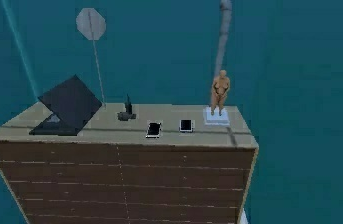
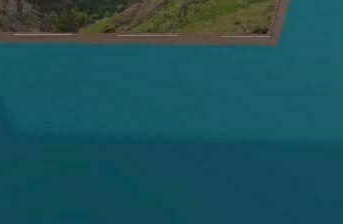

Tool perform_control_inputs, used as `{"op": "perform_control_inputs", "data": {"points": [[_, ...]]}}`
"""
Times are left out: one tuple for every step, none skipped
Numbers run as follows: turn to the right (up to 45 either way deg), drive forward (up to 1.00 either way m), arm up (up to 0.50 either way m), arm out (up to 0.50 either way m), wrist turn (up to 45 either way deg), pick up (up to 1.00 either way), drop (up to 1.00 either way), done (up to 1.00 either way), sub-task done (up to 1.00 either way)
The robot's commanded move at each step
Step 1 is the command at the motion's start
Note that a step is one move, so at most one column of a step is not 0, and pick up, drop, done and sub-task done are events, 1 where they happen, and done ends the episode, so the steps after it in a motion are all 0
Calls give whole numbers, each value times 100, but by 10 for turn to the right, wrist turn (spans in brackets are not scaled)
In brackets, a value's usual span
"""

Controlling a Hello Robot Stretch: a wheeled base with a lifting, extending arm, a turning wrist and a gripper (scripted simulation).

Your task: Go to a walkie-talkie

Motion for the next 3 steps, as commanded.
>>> {"op": "perform_control_inputs", "data": {"points": [[0,45,0,0,0,0,0,0,0],[-180,0,0,0,0,0,0,0,0],[0,80,0,0,0,0,0,0,0]]}}
